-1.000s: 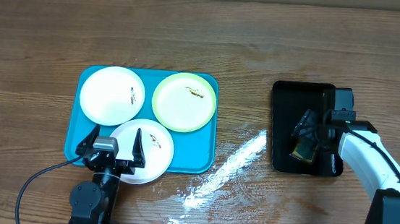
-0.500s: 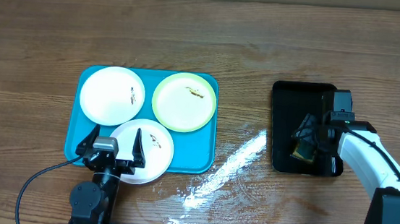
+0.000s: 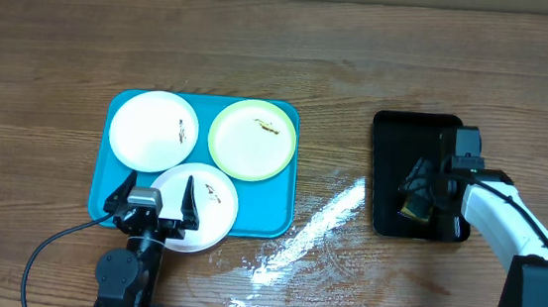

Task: Clean dirty plates on tray and stack at the side

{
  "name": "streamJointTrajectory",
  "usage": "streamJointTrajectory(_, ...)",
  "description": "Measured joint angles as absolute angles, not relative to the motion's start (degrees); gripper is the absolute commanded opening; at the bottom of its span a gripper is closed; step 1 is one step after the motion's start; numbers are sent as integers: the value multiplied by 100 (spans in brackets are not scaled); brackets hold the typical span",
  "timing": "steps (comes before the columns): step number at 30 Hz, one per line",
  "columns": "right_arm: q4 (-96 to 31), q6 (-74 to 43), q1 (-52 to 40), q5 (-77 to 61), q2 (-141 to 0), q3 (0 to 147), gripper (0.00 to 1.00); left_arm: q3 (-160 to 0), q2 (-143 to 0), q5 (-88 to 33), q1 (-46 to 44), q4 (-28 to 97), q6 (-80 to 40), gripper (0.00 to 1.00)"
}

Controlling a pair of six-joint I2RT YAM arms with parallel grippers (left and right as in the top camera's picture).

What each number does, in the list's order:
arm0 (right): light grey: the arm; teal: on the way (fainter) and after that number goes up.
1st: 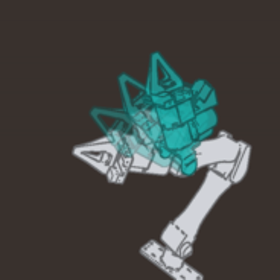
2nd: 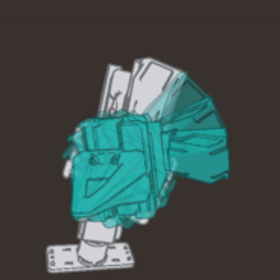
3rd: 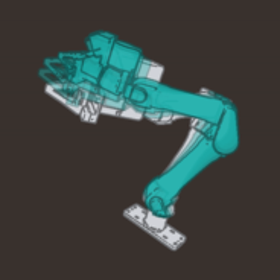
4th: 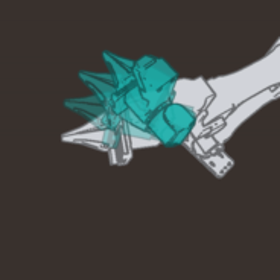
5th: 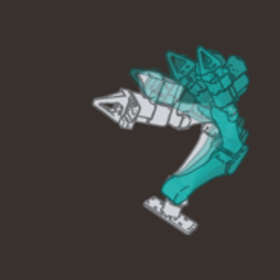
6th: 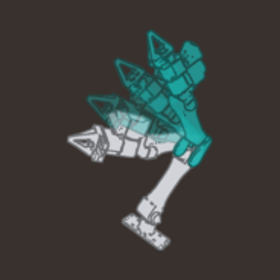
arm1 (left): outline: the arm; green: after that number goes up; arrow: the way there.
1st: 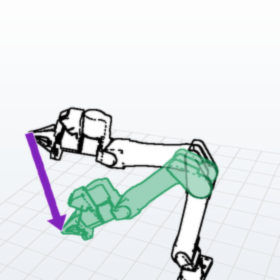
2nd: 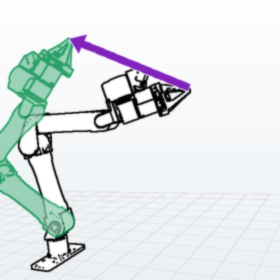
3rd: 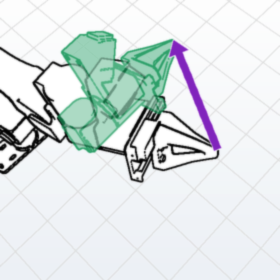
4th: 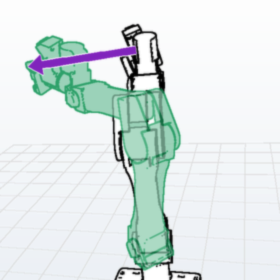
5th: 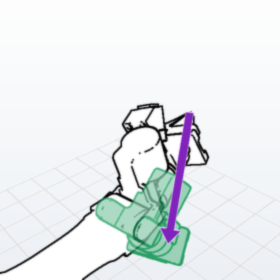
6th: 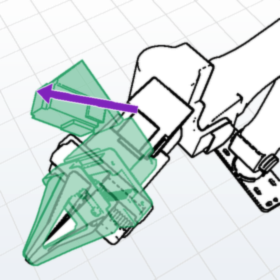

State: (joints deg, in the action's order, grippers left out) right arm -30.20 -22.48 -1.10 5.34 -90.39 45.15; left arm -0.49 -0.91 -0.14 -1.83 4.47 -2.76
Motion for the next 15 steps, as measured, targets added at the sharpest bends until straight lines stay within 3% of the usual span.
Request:
streamJointTrajectory(2,-2991,-2259,-115,534,-9039,4460,37,-49,-91,-14,-183,447,-276,100)
streamJointTrajectory(3,-2976,-2279,-113,537,-9039,4445,20,-49,-91,-14,-183,447,-276,100)
streamJointTrajectory(5,-2928,-2265,-113,539,-9039,4434,4,-49,-91,-14,-183,447,-276,100)
streamJointTrajectory(7,-2818,-2241,-113,530,-9041,4429,4,-49,-91,-14,-183,449,-276,100)
streamJointTrajectory(8,-2794,-2226,-110,543,-9041,4429,55,-49,-91,-14,-183,447,-276,100)
streamJointTrajectory(9,-2808,-2178,-113,541,-9041,4429,65,-49,-91,-14,-183,447,-276,100)
streamJointTrajectory(11,-3094,-2156,-110,541,-9052,4525,72,-49,-91,-14,-183,447,-276,100)
streamJointTrajectory(15,-3922,-2075,-113,440,-9067,4982,75,-49,-91,-14,-183,447,-276,100)
